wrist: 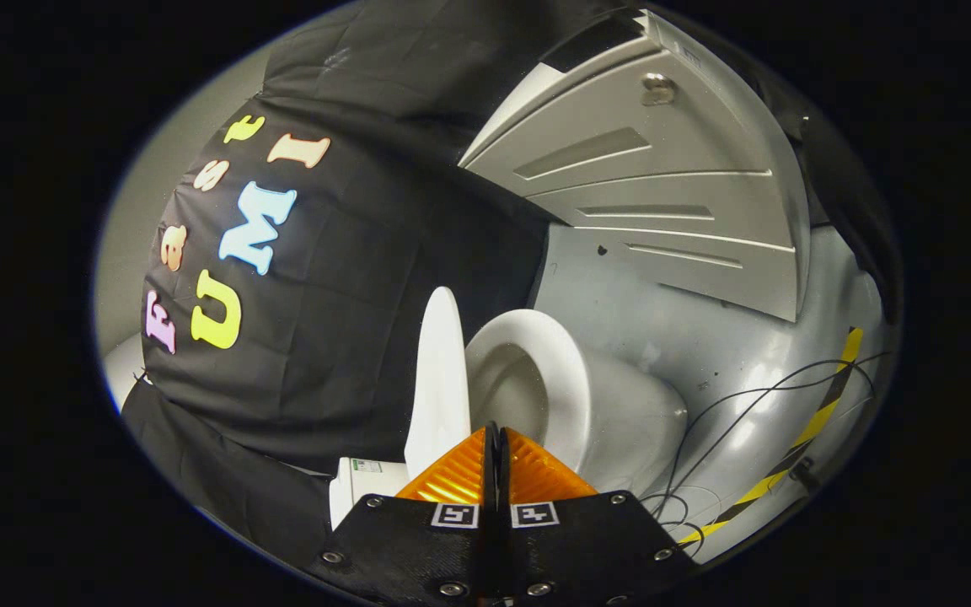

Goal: Open the toilet lid.

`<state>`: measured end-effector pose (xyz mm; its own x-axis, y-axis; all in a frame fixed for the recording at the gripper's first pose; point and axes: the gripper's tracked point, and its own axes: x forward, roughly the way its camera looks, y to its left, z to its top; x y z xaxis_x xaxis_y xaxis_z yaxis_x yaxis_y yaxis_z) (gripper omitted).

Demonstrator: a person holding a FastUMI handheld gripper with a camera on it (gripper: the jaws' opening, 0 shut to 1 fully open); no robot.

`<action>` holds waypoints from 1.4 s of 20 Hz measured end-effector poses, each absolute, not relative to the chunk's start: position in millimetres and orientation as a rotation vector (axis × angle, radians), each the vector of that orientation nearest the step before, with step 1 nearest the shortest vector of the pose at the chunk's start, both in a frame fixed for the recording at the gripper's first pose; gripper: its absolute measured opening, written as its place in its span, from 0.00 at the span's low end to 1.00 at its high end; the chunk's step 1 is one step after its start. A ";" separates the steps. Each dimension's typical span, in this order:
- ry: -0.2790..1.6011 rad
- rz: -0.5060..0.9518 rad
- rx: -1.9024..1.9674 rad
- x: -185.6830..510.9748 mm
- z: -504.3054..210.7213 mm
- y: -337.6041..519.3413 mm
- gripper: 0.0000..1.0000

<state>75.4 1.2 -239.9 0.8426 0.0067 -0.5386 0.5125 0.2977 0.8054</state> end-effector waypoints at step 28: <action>0.389 -0.183 0.938 111.0 -100.7 63.2 0.00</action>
